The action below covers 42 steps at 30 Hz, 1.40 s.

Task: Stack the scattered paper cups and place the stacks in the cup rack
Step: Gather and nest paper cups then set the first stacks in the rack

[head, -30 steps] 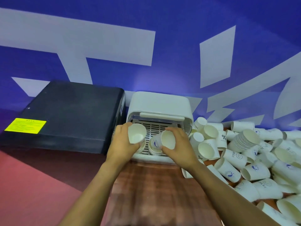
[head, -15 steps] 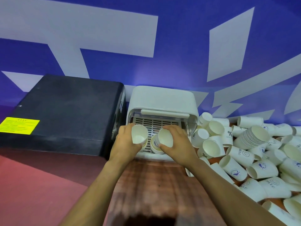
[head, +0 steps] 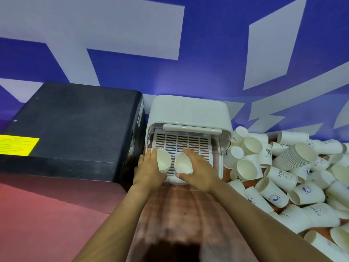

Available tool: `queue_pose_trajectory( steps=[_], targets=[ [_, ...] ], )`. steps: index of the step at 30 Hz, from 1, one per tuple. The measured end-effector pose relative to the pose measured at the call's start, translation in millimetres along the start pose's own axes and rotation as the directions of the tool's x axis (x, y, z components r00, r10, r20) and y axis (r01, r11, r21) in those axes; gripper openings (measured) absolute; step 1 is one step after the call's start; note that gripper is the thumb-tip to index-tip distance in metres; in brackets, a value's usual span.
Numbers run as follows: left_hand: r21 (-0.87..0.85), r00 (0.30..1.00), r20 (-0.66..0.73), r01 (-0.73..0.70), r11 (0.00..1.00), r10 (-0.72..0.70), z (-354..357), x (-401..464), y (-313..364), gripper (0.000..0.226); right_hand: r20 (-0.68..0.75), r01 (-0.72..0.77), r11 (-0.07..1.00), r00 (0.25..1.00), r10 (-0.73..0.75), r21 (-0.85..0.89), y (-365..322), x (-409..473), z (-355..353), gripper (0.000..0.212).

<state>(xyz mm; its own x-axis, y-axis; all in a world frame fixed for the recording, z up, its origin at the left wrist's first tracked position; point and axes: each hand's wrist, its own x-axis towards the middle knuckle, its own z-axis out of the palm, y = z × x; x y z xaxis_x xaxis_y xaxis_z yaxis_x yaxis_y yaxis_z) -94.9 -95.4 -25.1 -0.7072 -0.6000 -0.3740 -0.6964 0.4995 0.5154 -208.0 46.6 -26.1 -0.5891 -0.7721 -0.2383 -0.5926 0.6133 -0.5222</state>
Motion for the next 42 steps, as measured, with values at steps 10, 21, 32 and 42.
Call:
queue_pose_trajectory(
  steps=[10,21,32,42],
  targets=[
    [-0.114,0.911,-0.207,-0.384,0.916,0.356,3.8,-39.8,28.5,0.064,-0.128,0.012,0.998,0.992,-0.003,0.068,23.6,-42.5,-21.4,0.047],
    [-0.041,0.835,0.089,-0.542,0.839,0.543,65.5,-81.4,89.9,0.05,-0.187,-0.283,0.949,0.933,0.306,0.142,102.0,-128.5,-42.2,0.028],
    [0.159,0.877,0.218,-0.466,0.87,0.429,134.9,-62.6,144.2,0.057,-0.038,-0.391,0.876,0.917,0.397,-0.282,182.5,-144.2,-66.5,0.053],
    [0.209,0.921,0.213,-0.369,0.905,0.327,178.0,-46.8,168.4,0.065,0.001,-0.32,0.908,0.943,0.333,-0.27,205.4,-137.0,-53.5,0.07]
  ],
)
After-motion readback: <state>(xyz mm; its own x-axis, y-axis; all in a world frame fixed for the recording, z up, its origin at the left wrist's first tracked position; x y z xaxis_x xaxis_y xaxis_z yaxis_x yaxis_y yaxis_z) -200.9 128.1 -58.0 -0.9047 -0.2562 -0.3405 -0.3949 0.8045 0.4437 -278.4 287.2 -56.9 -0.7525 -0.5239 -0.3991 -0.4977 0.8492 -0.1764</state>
